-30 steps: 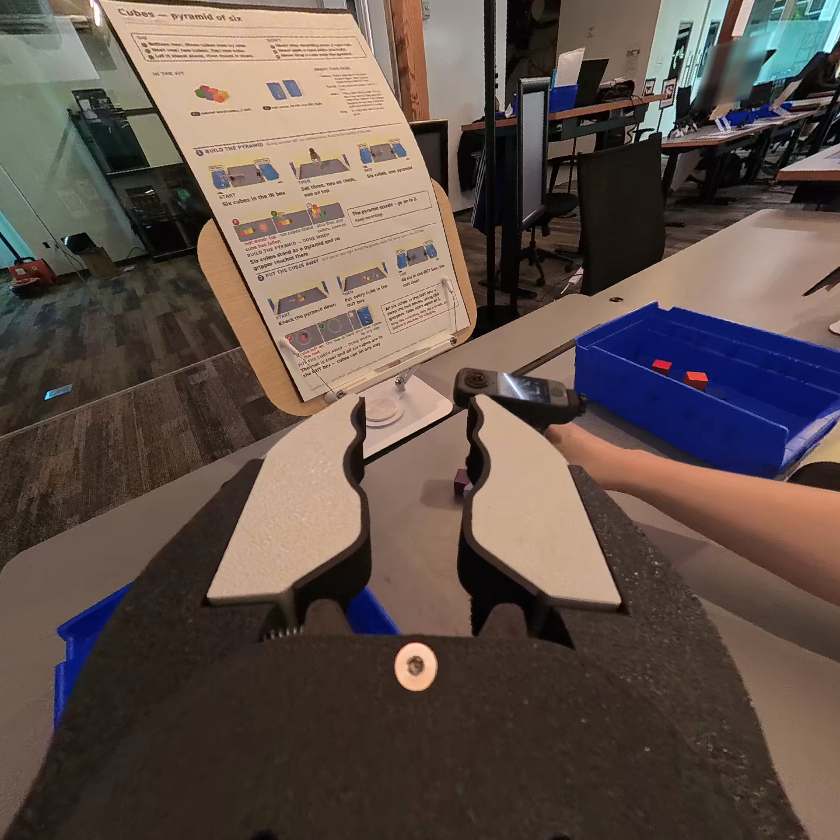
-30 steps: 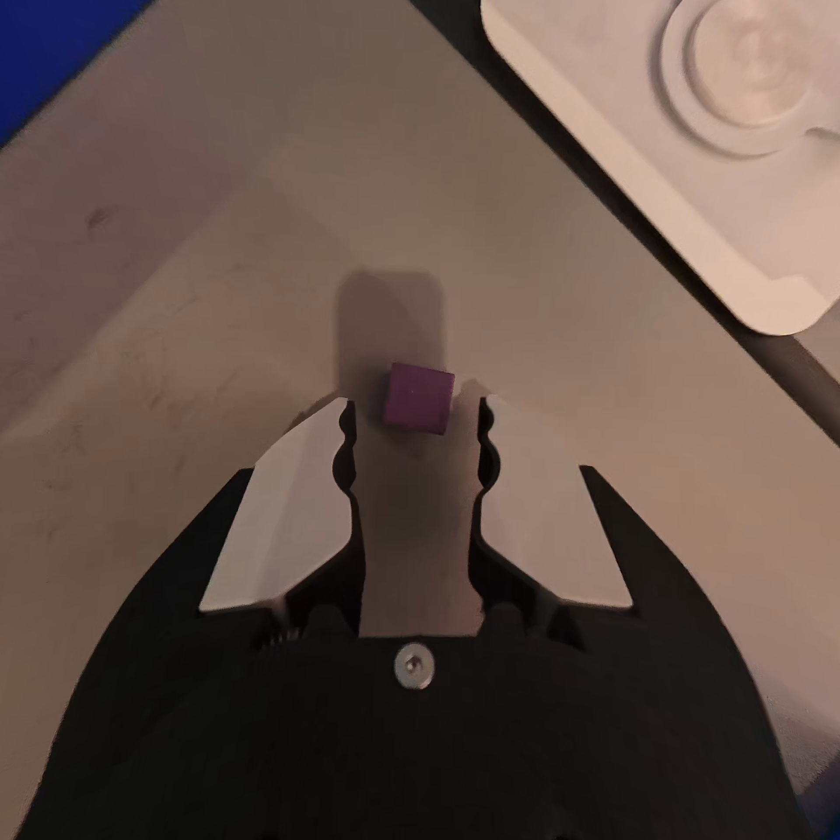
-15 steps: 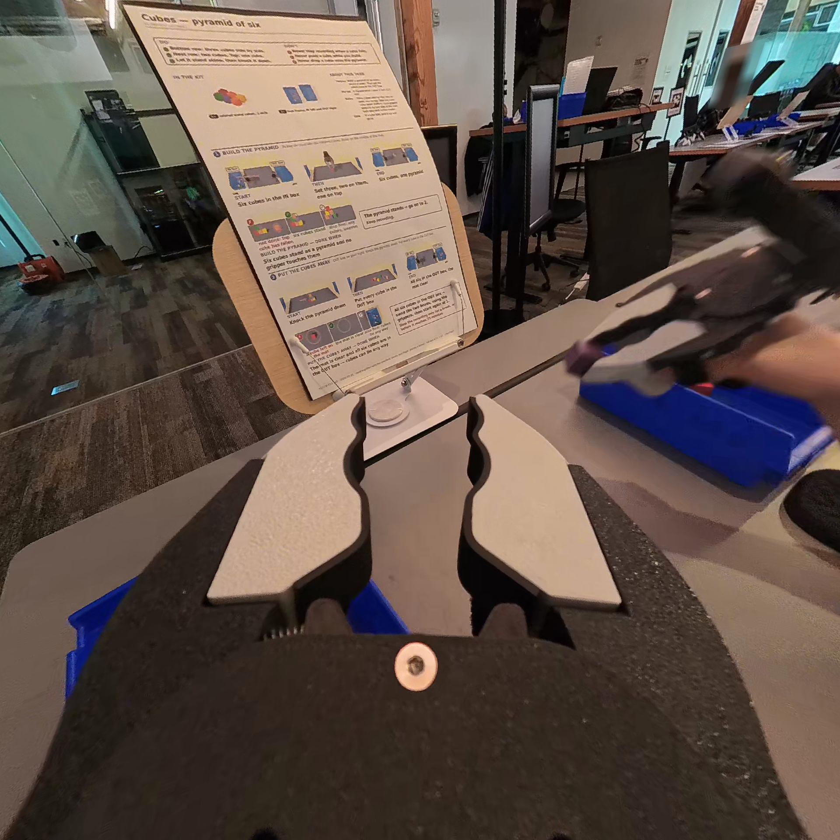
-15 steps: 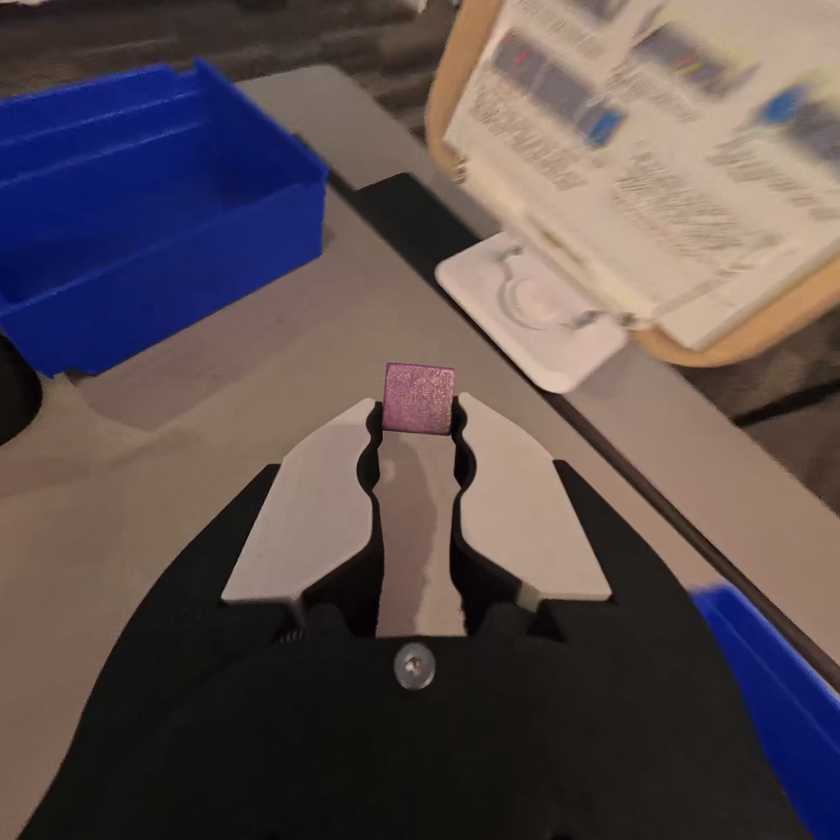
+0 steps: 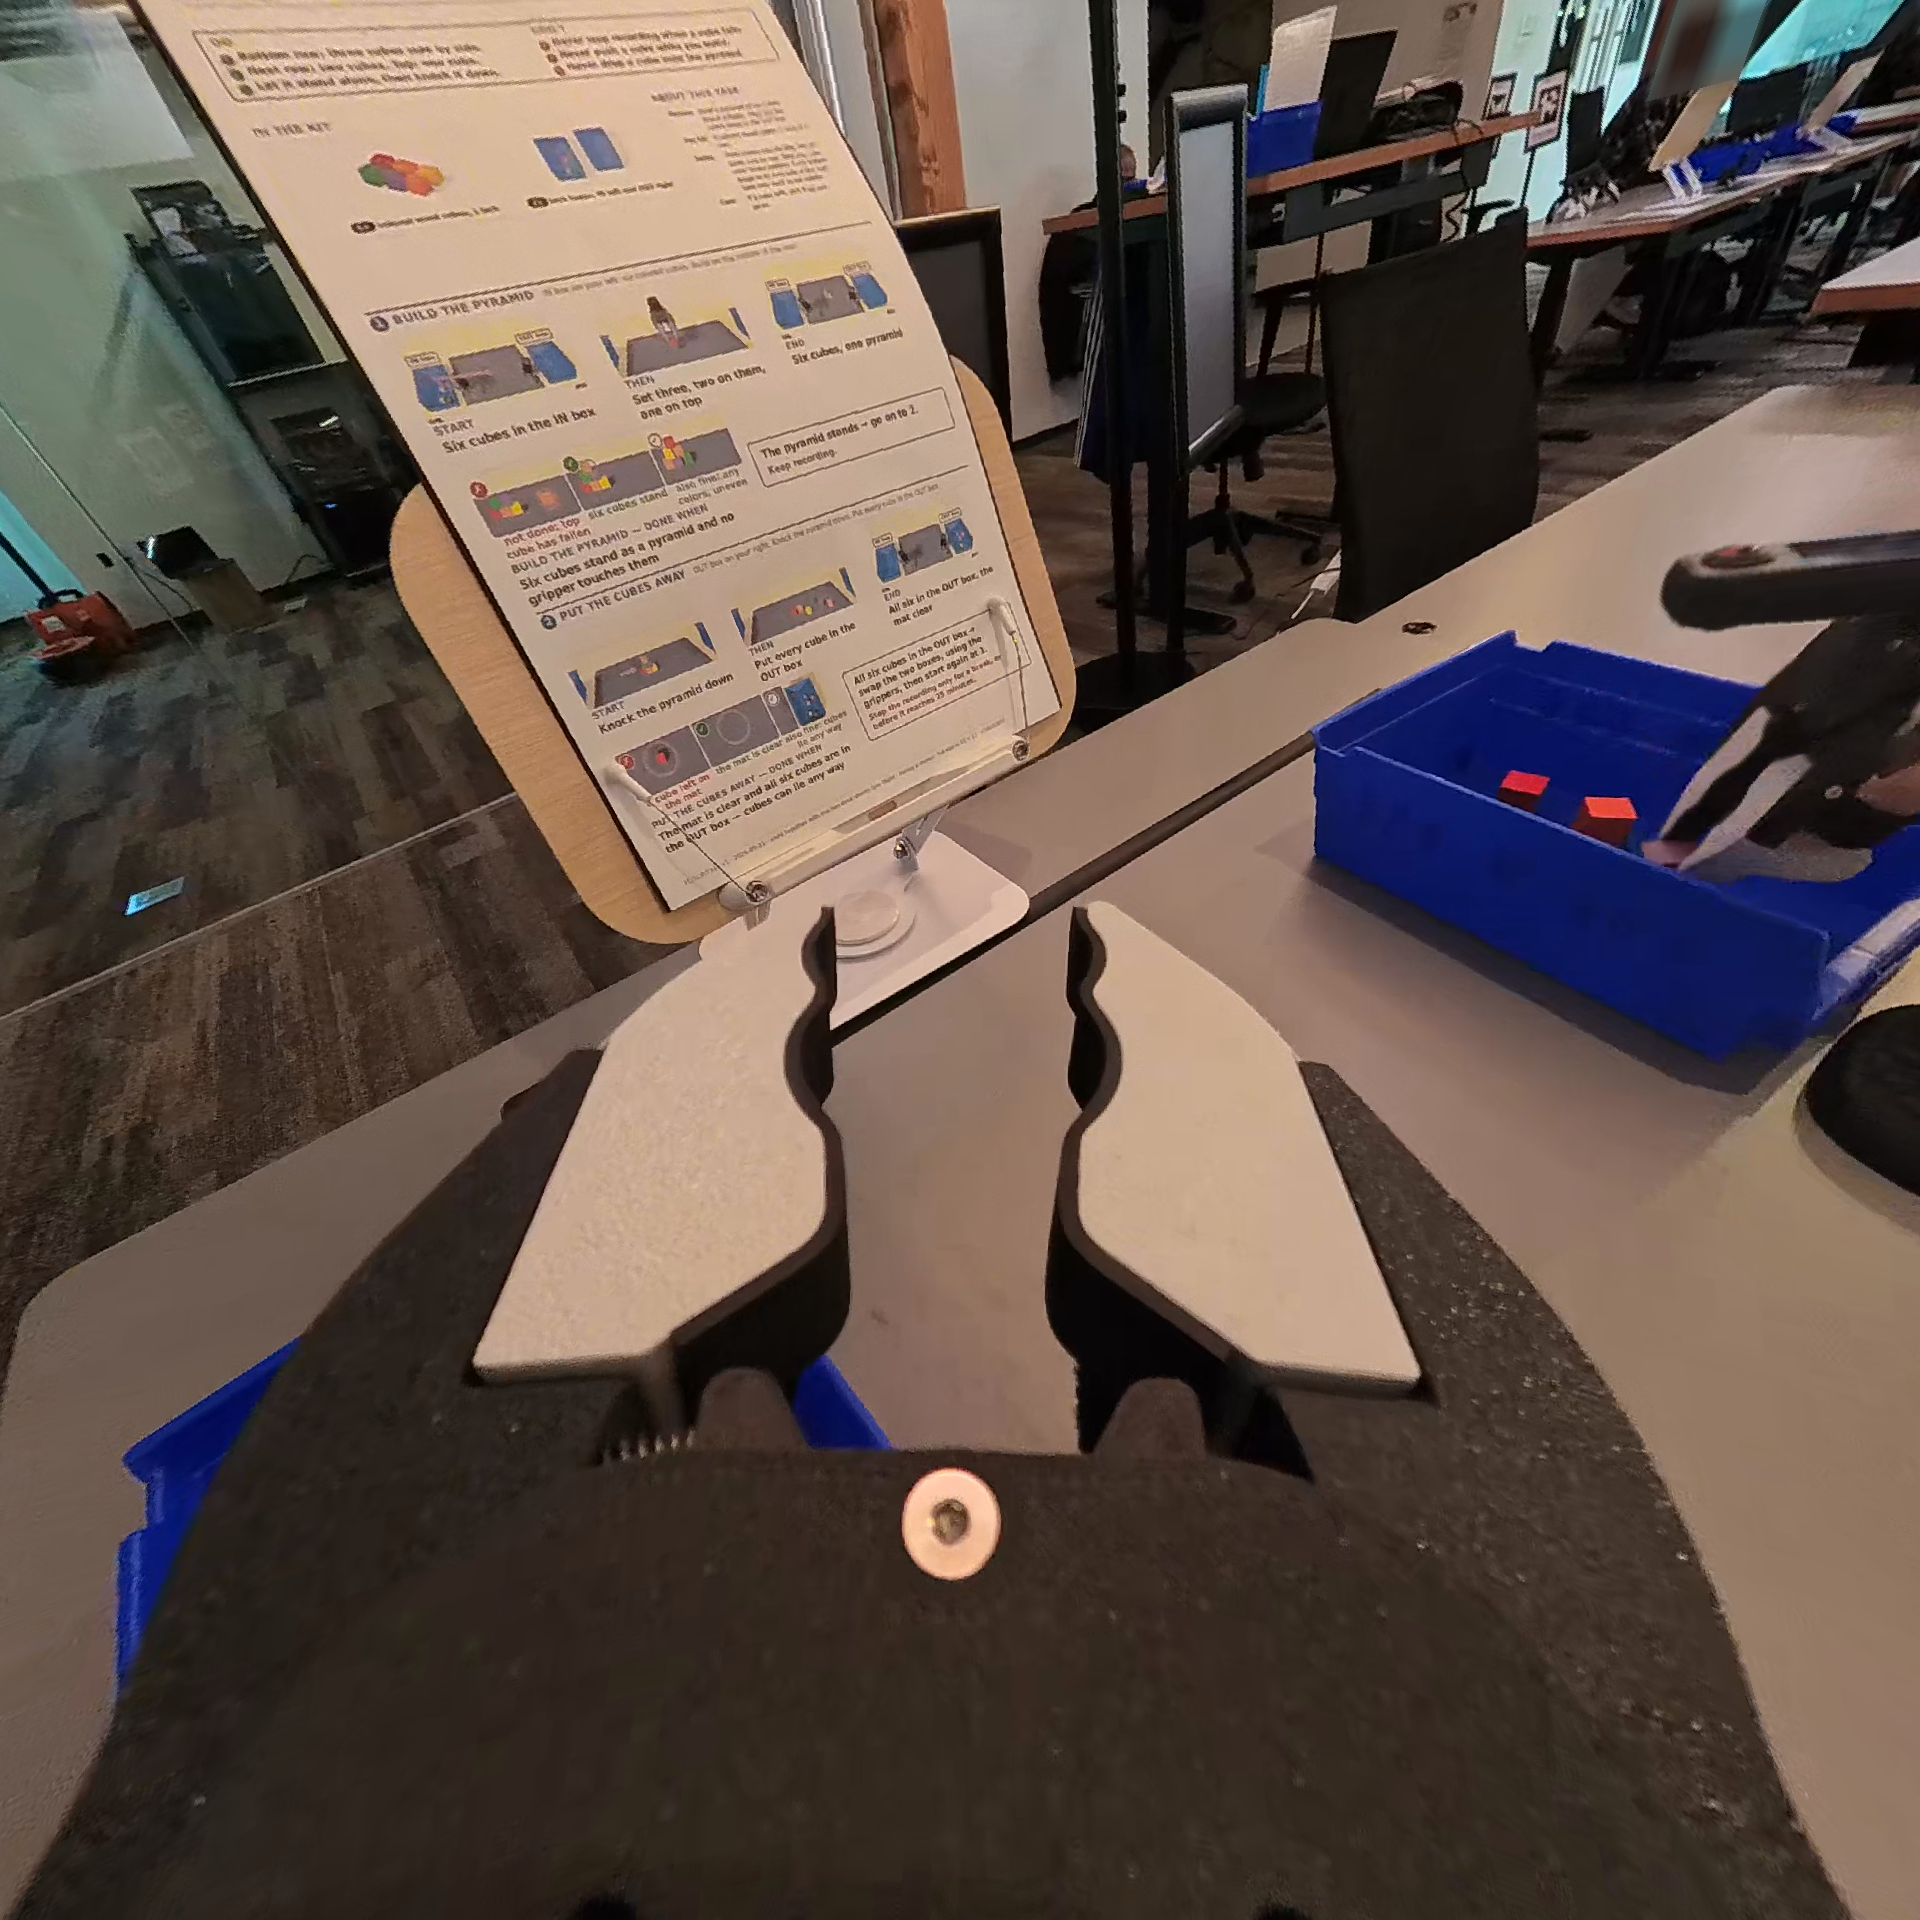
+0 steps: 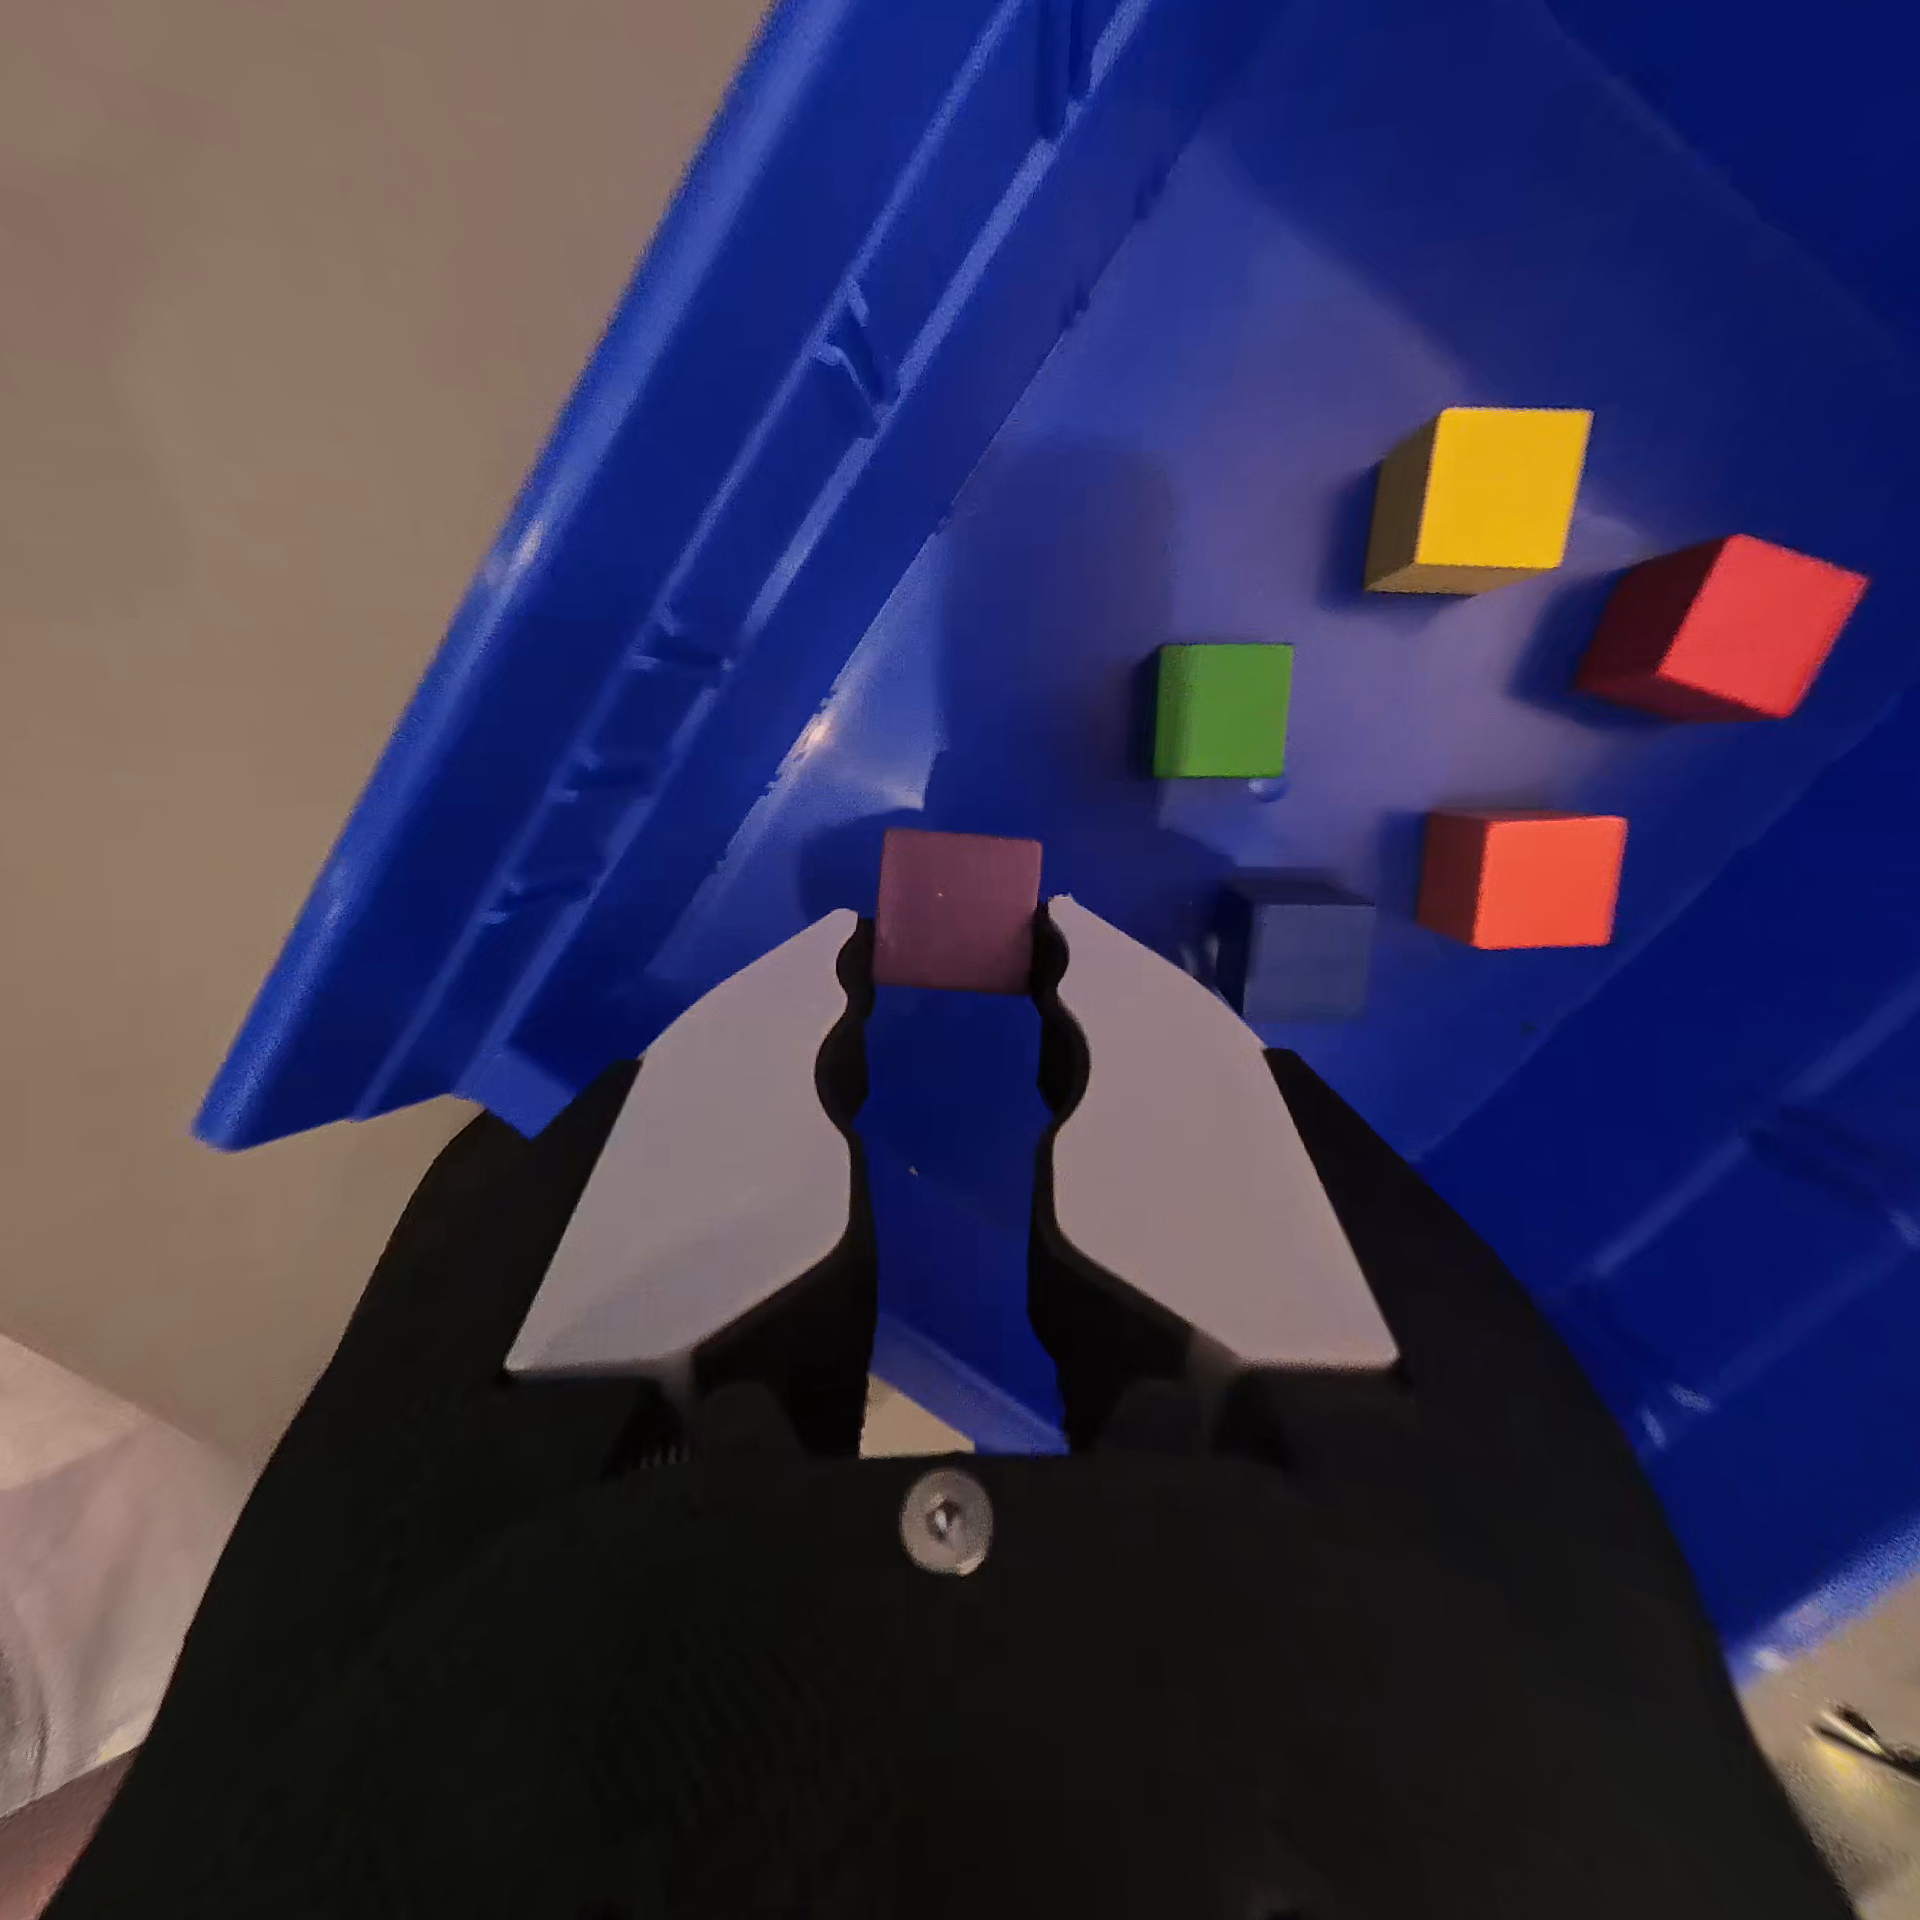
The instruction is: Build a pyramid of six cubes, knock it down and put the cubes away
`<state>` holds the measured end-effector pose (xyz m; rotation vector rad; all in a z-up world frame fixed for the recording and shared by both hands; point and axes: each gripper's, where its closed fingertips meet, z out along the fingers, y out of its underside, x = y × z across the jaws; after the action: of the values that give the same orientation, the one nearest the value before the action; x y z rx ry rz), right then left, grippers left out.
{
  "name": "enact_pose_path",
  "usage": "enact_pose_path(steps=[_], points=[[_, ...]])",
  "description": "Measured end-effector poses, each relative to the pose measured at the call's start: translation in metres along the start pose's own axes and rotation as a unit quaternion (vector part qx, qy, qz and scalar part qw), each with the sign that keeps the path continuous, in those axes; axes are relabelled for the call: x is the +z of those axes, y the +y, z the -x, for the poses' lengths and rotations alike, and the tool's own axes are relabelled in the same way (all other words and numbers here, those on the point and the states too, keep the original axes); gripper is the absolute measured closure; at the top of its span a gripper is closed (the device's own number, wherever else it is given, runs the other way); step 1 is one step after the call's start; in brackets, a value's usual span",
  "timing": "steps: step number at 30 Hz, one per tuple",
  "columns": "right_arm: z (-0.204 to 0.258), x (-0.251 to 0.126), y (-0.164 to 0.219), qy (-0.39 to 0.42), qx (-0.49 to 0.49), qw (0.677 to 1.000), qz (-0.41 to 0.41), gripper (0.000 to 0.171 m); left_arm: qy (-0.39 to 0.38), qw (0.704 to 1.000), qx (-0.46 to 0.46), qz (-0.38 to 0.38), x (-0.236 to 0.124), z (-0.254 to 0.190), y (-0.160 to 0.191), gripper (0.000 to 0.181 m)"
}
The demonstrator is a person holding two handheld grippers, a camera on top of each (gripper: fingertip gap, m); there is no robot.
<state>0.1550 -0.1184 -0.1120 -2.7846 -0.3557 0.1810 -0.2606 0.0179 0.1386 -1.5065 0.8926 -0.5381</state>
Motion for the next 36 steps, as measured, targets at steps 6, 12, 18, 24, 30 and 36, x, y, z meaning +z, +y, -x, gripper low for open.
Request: enact_pose_path(steps=[6,12,18,24,30,36], points=[[-0.009,0.018,0.006,-0.005,-0.003,1.0,0.012,0.134,-0.006,1.0,-0.001,0.011,0.004,0.004,0.006,0.139],[-0.018,-0.031,-0.03,0.032,-0.025,0.995,-0.096,0.12,-0.018,1.0,-0.002,0.017,0.005,0.013,0.009,0.139],[-0.02,-0.116,-0.092,0.081,-0.017,0.964,-0.253,0.123,-0.061,0.998,-0.01,0.024,-0.01,0.04,0.014,0.139],[-0.077,-0.108,-0.067,0.147,0.046,0.963,-0.222,0.122,-0.167,0.983,-0.047,0.055,-0.048,0.106,0.037,0.138],[-0.146,-0.108,-0.022,0.183,0.144,0.947,-0.223,0.122,-0.331,0.919,-0.098,0.192,-0.11,0.182,0.109,0.136],[-0.168,-0.075,-0.007,0.135,0.221,0.948,-0.187,0.121,-0.351,0.896,-0.108,0.25,-0.113,0.2,0.146,0.134]])
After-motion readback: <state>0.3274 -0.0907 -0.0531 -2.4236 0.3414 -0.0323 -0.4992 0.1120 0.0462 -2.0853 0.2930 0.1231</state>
